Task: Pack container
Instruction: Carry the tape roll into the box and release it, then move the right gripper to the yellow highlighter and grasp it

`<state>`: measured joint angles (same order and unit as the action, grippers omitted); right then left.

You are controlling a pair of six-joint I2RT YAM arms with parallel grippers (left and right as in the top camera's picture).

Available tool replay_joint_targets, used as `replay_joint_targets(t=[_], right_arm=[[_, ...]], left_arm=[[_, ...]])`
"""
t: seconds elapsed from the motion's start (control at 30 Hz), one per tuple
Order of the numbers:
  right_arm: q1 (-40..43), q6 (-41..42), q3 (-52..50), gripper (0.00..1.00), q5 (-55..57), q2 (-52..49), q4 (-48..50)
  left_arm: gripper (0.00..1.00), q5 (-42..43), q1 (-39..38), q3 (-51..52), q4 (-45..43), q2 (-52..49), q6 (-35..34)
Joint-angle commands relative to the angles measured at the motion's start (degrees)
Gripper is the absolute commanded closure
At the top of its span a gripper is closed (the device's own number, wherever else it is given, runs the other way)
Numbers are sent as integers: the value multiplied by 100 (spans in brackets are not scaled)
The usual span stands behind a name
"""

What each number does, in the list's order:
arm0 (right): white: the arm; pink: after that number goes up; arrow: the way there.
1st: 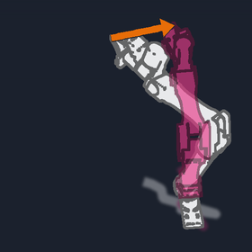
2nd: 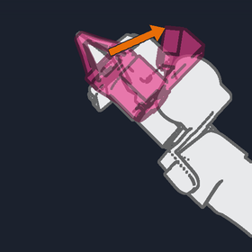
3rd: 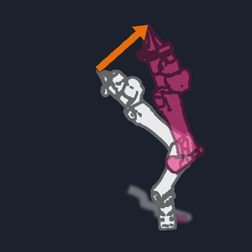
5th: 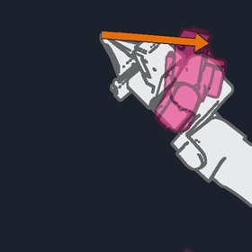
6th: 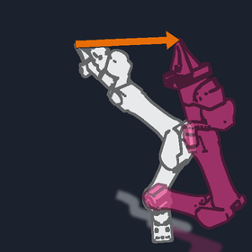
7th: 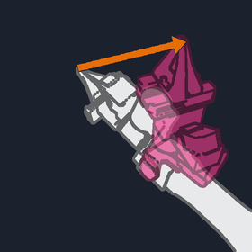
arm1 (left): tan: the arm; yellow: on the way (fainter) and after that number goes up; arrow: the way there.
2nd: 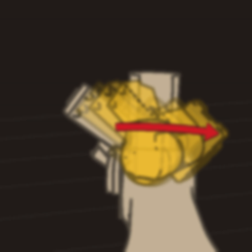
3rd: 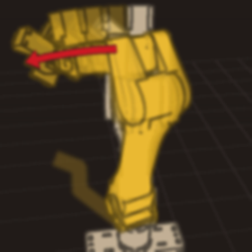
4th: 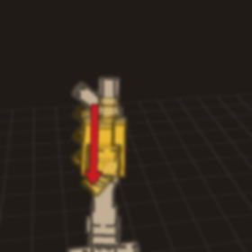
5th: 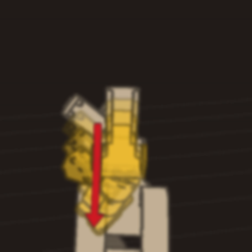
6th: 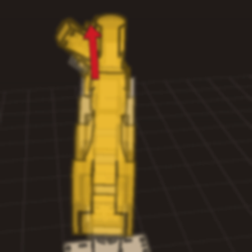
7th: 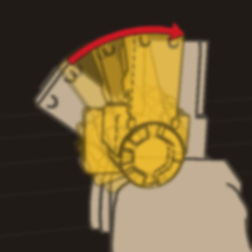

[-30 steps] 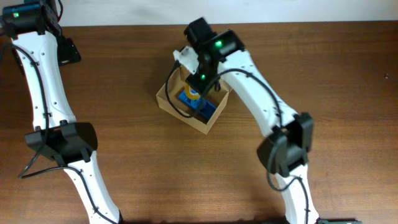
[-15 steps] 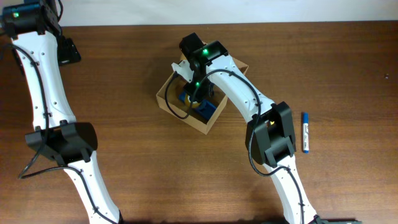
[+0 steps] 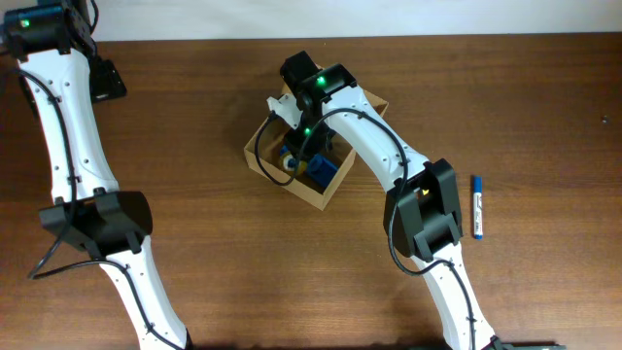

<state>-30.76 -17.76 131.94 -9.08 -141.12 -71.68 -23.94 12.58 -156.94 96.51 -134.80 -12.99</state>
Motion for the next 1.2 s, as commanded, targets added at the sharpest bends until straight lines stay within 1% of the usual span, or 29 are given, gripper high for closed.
replay_joint_targets(t=[0.0, 0.13, 0.23, 0.3, 0.4, 0.5, 0.6, 0.7, 0.83, 1.03, 1.1, 1.17], right_arm=[[-39, 133, 44, 52, 232, 13, -61], [-39, 127, 380, 49, 374, 205, -433], [-35, 109, 595, 45, 448, 579, -577], [-28, 114, 601, 43, 686, 920, -612], [48, 116, 551, 43, 776, 1451, -680], [273, 116, 229, 43, 876, 1963, -597], [715, 177, -527, 42, 874, 2538, -330], [1204, 181, -1558, 42, 876, 3064, 22], [1915, 426, -2933, 42, 826, 3602, 302], [2614, 734, -4275, 43, 833, 3698, 354], [2761, 734, -4712, 46, 870, 3641, 555], [2938, 780, -5149, 47, 866, 3576, 813]], left_arm=[[0, 24, 35, 26, 15, 13, 70], [0, 24, 35, 26, 15, 13, 70], [0, 24, 35, 26, 15, 13, 70], [0, 24, 35, 26, 15, 13, 70], [0, 24, 35, 26, 15, 13, 70], [0, 24, 35, 26, 17, 13, 70], [0, 24, 33, 26, 15, 13, 70], [0, 24, 33, 26, 17, 13, 70], [0, 24, 35, 26, 15, 13, 70], [0, 24, 35, 26, 15, 13, 70], [0, 24, 35, 26, 15, 13, 70], [0, 24, 35, 26, 15, 13, 70]])
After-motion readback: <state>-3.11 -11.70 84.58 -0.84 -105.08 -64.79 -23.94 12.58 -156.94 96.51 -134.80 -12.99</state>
